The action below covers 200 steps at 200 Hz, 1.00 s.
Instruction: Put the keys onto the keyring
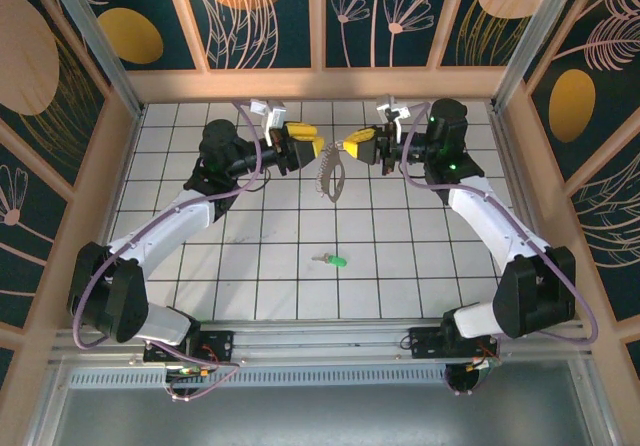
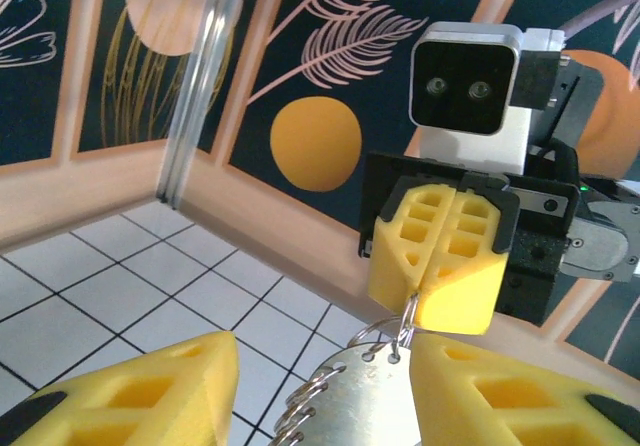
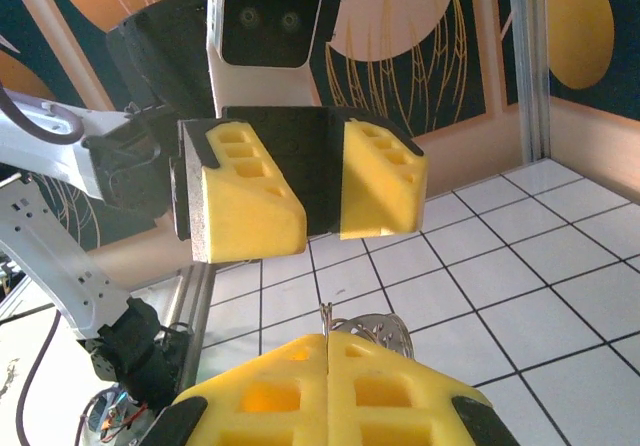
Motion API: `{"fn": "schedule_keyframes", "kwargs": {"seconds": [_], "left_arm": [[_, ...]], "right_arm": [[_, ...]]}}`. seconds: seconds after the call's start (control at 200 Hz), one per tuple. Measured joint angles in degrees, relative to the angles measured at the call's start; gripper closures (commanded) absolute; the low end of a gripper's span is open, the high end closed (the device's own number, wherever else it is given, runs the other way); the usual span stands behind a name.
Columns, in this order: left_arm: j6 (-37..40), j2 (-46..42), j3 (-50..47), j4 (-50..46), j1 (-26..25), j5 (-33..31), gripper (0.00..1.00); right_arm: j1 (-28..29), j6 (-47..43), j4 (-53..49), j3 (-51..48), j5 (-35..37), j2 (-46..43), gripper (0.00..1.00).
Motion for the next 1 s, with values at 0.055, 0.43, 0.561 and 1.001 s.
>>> {"fn": "schedule_keyframes", "kwargs": {"seconds": [0.055,0.43,0.561,1.001], "left_arm": [[-0.68,0.00,0.20,0.74,0.00,1.46,0.55],[-5.77,1.68,1.53,8.90,0.00,11.89,0.61],[-6.93,2.86,1.95,10.05,0.00,13.81,0.62],[-7.17,5.31,3.04,9.81,-1.14,16.00,0.60]], "right_arm": [[0.00,0.04,0.42,0.00,-0.13,-0.11,1.00],[0.42,0.02,0.61,0.00,-0.68,-0.09,1.00],[0.96,0.02,0.63,0.07,-0.70,0.04,1.00],[2.01,0.00,0.48,0.66,-0.63,1.75,1.00]]}}
